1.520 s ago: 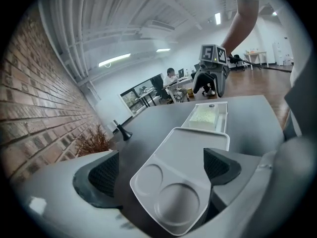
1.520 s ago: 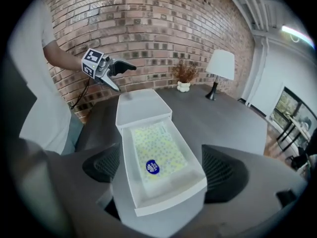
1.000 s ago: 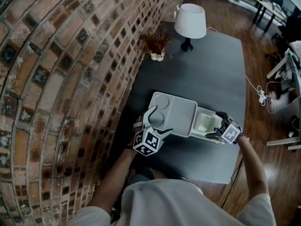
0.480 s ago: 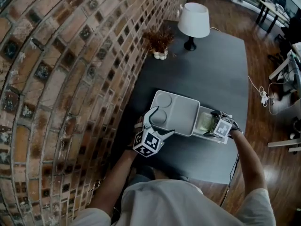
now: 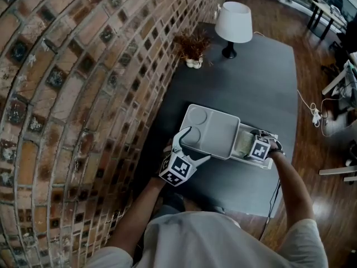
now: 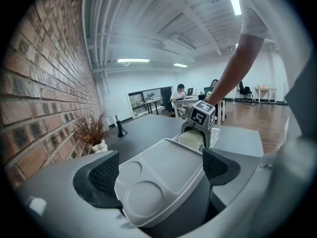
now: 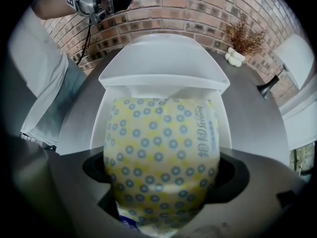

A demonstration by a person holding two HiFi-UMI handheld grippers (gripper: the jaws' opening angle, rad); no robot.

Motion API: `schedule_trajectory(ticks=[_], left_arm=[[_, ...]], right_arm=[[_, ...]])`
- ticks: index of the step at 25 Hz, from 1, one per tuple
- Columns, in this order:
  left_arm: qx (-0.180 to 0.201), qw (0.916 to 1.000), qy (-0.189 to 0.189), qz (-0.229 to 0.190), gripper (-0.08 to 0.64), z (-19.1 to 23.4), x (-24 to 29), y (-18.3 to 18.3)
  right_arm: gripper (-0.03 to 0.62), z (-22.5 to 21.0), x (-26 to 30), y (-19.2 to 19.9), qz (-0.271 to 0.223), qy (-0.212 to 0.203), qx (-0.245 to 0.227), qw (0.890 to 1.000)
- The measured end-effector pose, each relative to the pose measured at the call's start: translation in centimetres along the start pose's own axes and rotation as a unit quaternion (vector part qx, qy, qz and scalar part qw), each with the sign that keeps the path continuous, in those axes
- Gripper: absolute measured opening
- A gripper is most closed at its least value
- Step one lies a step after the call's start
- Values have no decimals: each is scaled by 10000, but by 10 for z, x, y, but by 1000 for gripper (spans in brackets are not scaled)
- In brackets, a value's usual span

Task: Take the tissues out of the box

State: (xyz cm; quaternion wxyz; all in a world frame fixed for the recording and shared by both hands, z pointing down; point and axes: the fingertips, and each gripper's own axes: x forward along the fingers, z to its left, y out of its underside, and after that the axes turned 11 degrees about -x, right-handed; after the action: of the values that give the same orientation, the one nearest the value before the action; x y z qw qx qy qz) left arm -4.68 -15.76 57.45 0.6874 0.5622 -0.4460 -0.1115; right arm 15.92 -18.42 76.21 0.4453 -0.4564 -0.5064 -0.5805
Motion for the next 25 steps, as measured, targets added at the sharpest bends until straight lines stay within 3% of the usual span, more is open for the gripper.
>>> schedule_trajectory(ticks=[4,13,23,25], left_arm=[[-140,9999,77,-37,512,-9,-2,4],[-554,9967,267,-533,509,-24,-14,-14],[-871,9899,324,-1074,509,-32,-24,-41],[-871,9889,280,-1169,508,-29,-27,-45]], right_arm=[[506,-3,-3,0,6,158,117,9998],[489,1,-23,10,-357,527,1095,9919],[489,-17,-85,-19,-1330,1284,1748,9671],[489,-23,-99,-22,-1519,1579,1891,9572]])
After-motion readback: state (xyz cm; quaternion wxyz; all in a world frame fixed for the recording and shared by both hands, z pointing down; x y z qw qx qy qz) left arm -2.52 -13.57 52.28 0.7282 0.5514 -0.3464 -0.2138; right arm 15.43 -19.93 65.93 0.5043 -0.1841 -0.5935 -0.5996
